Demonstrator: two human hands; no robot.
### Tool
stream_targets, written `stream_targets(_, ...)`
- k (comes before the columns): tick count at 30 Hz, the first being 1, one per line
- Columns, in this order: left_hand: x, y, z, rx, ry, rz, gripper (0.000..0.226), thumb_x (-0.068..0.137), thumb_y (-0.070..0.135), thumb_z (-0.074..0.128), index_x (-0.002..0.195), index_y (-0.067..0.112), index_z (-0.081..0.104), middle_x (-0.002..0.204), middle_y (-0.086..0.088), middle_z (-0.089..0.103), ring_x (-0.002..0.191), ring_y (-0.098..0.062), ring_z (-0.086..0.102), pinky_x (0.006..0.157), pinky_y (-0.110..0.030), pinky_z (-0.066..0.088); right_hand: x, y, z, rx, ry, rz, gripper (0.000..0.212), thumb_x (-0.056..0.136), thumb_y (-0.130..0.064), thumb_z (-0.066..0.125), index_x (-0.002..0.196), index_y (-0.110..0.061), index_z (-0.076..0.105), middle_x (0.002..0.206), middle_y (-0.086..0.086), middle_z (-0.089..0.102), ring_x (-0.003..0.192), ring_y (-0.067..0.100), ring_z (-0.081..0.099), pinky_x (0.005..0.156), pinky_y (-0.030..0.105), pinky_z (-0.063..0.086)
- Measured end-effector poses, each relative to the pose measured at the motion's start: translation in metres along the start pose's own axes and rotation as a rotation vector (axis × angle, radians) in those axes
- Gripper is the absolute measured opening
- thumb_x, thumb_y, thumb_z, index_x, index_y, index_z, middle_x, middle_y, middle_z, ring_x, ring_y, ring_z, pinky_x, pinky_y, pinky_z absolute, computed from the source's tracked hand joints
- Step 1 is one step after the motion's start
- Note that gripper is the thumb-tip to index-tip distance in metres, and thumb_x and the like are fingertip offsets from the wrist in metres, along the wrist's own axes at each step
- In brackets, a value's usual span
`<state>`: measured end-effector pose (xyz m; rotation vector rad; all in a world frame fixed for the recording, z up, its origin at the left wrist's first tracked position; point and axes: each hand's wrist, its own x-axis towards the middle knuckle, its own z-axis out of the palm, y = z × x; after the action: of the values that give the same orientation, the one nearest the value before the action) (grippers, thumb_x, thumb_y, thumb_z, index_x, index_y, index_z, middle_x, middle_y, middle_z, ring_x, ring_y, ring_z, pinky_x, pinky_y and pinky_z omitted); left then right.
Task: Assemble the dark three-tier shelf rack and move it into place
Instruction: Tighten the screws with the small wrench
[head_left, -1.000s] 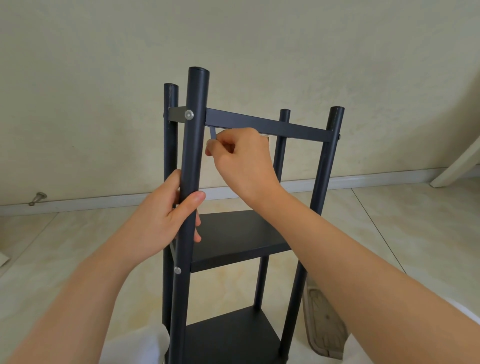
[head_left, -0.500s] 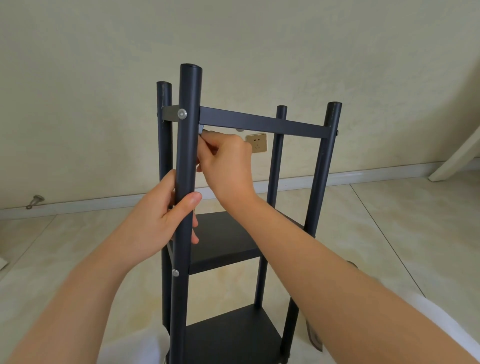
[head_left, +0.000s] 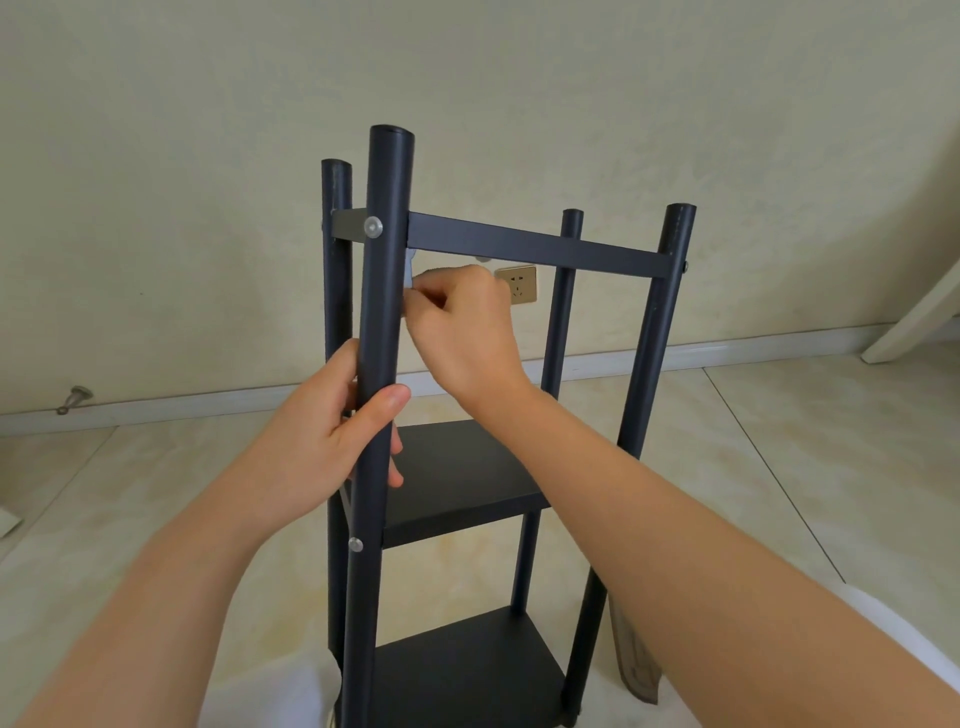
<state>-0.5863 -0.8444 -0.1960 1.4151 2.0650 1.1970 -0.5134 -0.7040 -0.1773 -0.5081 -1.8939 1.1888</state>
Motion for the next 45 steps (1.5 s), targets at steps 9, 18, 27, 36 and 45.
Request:
stream_targets(9, 0.000, 0.000, -0.002, -0.008, -0.014, 0.008, 0.026, 0.080, 0.066, 0.049, 0.102, 0.053, 0.046, 0.079, -0.002, 0.071, 0.064, -0.026, 0.074, 0.057, -0.028, 0.060, -0.005, -0.010, -0.027, -0.078, -0.061, 0.017, 0.028, 0.089, -0.009, 0.061, 0.072, 0.013, 0.066, 0.062, 0.028, 0.049, 0.054, 0.017, 0.038, 0.059, 0.034, 0.040)
stream_targets(18, -0.003, -0.001, -0.006, -0.024, -0.025, -0.004, 0.032, 0.082, 0.060, 0.051, 0.110, 0.045, 0.047, 0.078, -0.003, 0.071, 0.066, -0.026, 0.075, 0.057, -0.028, 0.059, -0.007, -0.017, -0.033, -0.089, -0.113, 0.014, 0.027, 0.090, -0.009, 0.060, 0.077, 0.014, 0.067, 0.071, 0.031, 0.057, 0.059, 0.020, 0.041, 0.066, 0.035, 0.046)
stream_targets(27, -0.004, -0.003, -0.009, -0.037, -0.016, -0.014, 0.018, 0.085, 0.054, 0.053, 0.102, 0.052, 0.050, 0.078, -0.006, 0.071, 0.066, -0.027, 0.075, 0.054, -0.023, 0.058, -0.004, -0.013, -0.022, 0.000, -0.072, 0.006, 0.033, 0.093, -0.010, 0.059, 0.065, 0.006, 0.068, 0.048, 0.005, 0.056, 0.046, 0.005, 0.046, 0.055, 0.021, 0.042)
stream_targets(36, -0.005, -0.005, -0.011, -0.038, -0.018, 0.003, 0.016, 0.083, 0.055, 0.052, 0.099, 0.060, 0.050, 0.078, -0.006, 0.071, 0.066, -0.028, 0.075, 0.054, -0.026, 0.058, -0.006, 0.004, 0.009, -0.010, 0.085, -0.221, 0.033, 0.099, -0.007, 0.057, 0.071, 0.005, 0.070, 0.060, 0.008, 0.067, 0.051, 0.015, 0.062, 0.061, 0.025, 0.052)
stream_targets(45, -0.002, -0.002, -0.011, -0.009, -0.030, 0.003, 0.024, 0.083, 0.055, 0.050, 0.106, 0.062, 0.049, 0.080, -0.005, 0.072, 0.069, -0.025, 0.076, 0.057, -0.023, 0.058, 0.006, 0.014, 0.023, 0.025, 0.212, -0.256, 0.033, 0.097, -0.002, 0.057, 0.065, 0.002, 0.064, 0.056, -0.001, 0.055, 0.046, 0.010, 0.051, 0.056, 0.011, 0.040)
